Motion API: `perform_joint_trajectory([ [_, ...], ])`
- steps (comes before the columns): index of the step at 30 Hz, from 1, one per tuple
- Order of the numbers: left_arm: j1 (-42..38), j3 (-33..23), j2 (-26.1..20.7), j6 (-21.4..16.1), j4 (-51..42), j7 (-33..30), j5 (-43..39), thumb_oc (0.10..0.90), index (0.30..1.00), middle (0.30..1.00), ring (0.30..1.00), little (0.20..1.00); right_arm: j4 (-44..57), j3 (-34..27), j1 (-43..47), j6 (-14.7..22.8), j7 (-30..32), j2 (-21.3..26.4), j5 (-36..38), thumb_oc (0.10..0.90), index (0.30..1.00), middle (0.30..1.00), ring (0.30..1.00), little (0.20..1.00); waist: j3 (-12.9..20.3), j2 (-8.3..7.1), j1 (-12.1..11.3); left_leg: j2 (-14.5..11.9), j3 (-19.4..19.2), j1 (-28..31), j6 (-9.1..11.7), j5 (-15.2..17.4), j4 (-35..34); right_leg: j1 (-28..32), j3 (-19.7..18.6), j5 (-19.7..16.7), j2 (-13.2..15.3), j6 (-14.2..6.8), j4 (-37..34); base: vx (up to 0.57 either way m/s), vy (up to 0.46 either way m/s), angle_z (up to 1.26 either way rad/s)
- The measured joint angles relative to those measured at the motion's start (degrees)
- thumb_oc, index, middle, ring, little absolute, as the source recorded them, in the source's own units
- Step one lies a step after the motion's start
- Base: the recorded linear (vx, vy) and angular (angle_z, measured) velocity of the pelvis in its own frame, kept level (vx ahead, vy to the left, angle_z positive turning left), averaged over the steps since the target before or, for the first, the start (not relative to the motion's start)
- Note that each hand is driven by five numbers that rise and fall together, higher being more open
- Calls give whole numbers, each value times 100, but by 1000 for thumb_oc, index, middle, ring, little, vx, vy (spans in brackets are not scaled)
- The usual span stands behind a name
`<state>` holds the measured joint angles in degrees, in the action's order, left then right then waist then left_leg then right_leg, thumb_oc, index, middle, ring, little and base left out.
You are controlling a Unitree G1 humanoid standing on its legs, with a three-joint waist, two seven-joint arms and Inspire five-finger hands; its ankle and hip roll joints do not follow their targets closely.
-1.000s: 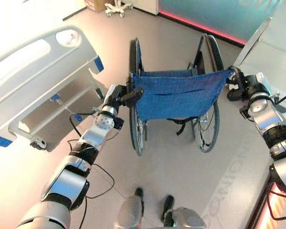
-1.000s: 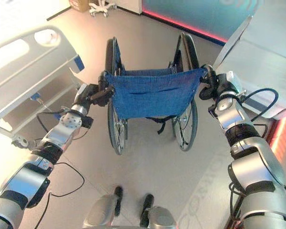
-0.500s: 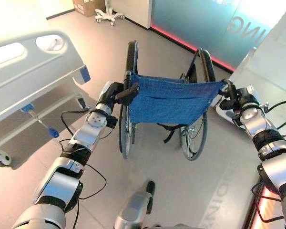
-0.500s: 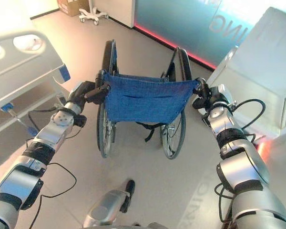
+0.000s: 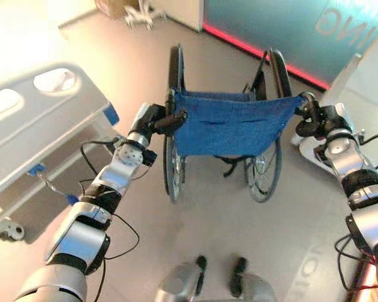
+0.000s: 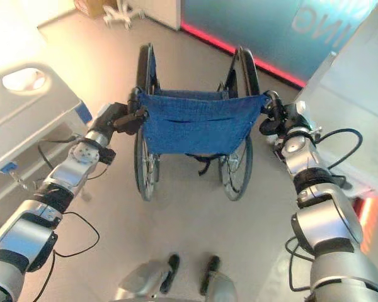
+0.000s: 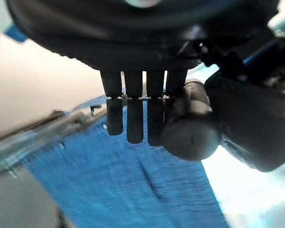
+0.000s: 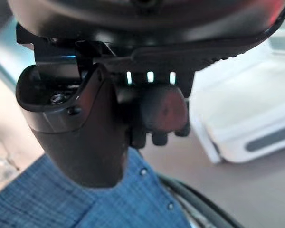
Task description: Push the wheelchair next to the bed
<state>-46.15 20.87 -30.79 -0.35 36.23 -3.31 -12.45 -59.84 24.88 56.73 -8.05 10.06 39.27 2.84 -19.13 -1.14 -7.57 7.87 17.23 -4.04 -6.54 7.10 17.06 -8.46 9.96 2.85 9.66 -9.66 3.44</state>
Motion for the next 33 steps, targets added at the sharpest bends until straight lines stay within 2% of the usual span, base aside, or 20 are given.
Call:
perform_joint_trajectory([
  [2,-86,11,7,-1,-44,-9,3,400,300,300,300,300,176,-11,19,-168,21,88,37,400,300,300,300,300,1,8,119,-96,517,85,136,-34,-188,85,-133,-443,-218,2,-712,457,-388,81],
  [4,-93,37,25,12,-24,-15,3,400,300,300,300,300,329,5,37,-264,68,183,33,400,300,300,300,300,7,-113,273,102,539,96,292,65,-180,469,-323,-957,-67,135,-833,417,-490,83],
  [5,-84,67,89,6,4,17,-2,400,300,300,300,300,448,22,42,-385,147,251,-7,400,300,300,300,300,7,-234,275,194,149,140,446,189,-161,709,-147,-724,181,-26,-400,340,-599,60],
  [6,-45,32,147,-2,-34,-29,-17,400,300,300,300,300,480,42,82,-398,181,297,-20,400,300,300,300,300,-12,-133,263,95,13,87,481,199,-123,678,-143,-673,109,52,-264,258,-665,71],
  [7,-49,37,241,-12,-6,-36,-16,400,300,300,300,300,521,96,70,-459,239,357,-20,400,300,300,300,300,-46,-52,267,-158,-198,0,693,46,-271,642,-169,-373,61,115,122,209,-647,47],
  [8,-86,72,279,-26,-25,-40,-16,400,300,300,300,300,528,104,72,-502,255,440,-17,400,300,300,300,300,-74,-14,261,-302,-141,11,644,-42,-312,392,-213,-121,19,169,783,269,-673,63],
  [9,-98,68,302,-65,-61,-67,-18,400,300,300,300,300,585,110,47,-530,265,505,-5,400,300,300,300,300,-97,70,262,-414,180,3,663,-57,-176,-314,-307,188,-106,351,2000,259,-503,56],
  [10,-23,-17,292,-120,-90,-45,-25,400,300,300,300,300,638,148,65,-529,248,564,30,400,300,300,300,300,-74,122,307,-520,442,-40,709,1,-164,-328,-455,214,-271,440,1416,384,-525,66],
  [11,35,-10,253,-127,-220,-28,-59,400,300,300,300,300,638,212,72,-534,234,592,126,400,300,300,300,300,-51,-16,321,-469,415,-57,791,60,-164,-102,-444,-402,-168,397,492,402,-354,60],
  [12,40,-11,208,-102,-237,-14,-88,400,300,300,300,300,629,278,88,-549,230,584,224,400,300,300,300,300,-40,-181,324,-396,293,-22,880,165,-152,63,-355,-563,34,164,222,465,-375,58],
  [13,142,-146,401,-112,-167,-32,-140,400,300,300,300,300,785,307,103,-635,198,653,225,400,300,300,300,300,-18,81,387,-712,369,-6,937,309,-291,112,1,-325,-148,280,501,359,-242,51],
  [15,157,-158,380,-113,-272,-56,-139,400,300,300,300,300,929,350,62,-705,148,745,219,400,300,300,300,300,-19,120,434,-1133,-161,-46,913,63,-510,111,272,-137,-235,446,688,384,-278,62],
  [16,185,-131,436,-114,-289,-81,-138,400,300,300,300,300,946,361,38,-722,94,801,216,400,300,300,300,300,-19,122,508,-1218,-428,-52,1084,-184,-576,222,420,-64,-240,486,702,341,-274,66],
  [19,251,39,496,-94,-172,-126,-132,400,300,300,300,300,945,509,-40,-830,-41,864,209,400,300,300,300,300,-21,119,673,-1270,-1028,-2,1096,-562,-569,563,562,69,-297,599,625,238,-267,68],
  [23,252,85,539,-51,-72,-197,-130,400,300,300,300,300,961,515,-84,-831,-95,839,202,400,300,300,300,300,-22,112,703,-1468,-1460,-63,1039,-891,-563,731,753,170,-424,756,557,229,-249,40],
  [25,337,105,514,-25,-53,-200,-120,400,300,300,300,300,954,516,-163,-830,-95,743,194,400,300,300,300,300,-21,115,716,-1561,-1473,-1,1028,-952,-575,897,926,242,-589,895,473,255,-164,35],
  [27,468,123,517,-25,-108,-214,-119,400,300,300,300,300,955,518,-250,-830,-96,703,150,400,300,300,300,300,-25,106,695,-1487,-1478,8,1046,-964,-560,1053,1038,243,-650,968,347,228,-83,22],
  [29,567,168,555,-43,-200,-298,-116,400,300,300,300,300,946,515,-321,-830,-89,696,-23,400,300,300,300,300,-39,54,633,-972,-1715,-247,1114,-881,-491,1219,1101,226,-631,1019,46,241,-85,15],
  [30,567,199,554,-50,-219,-311,-116,400,300,300,300,300,940,506,-335,-830,-86,713,-29,400,300,300,300,300,-39,50,612,-854,-1812,-371,1113,-883,-478,1240,1114,192,-638,1016,-15,292,-87,-18],
  [33,643,243,542,-56,-308,-304,-116,400,300,300,300,300,917,505,-456,-830,-87,739,-34,400,300,300,300,300,-45,132,169,-490,-2106,-1033,1200,-949,-676,1426,1138,151,-855,1123,-153,278,-32,-56],
])
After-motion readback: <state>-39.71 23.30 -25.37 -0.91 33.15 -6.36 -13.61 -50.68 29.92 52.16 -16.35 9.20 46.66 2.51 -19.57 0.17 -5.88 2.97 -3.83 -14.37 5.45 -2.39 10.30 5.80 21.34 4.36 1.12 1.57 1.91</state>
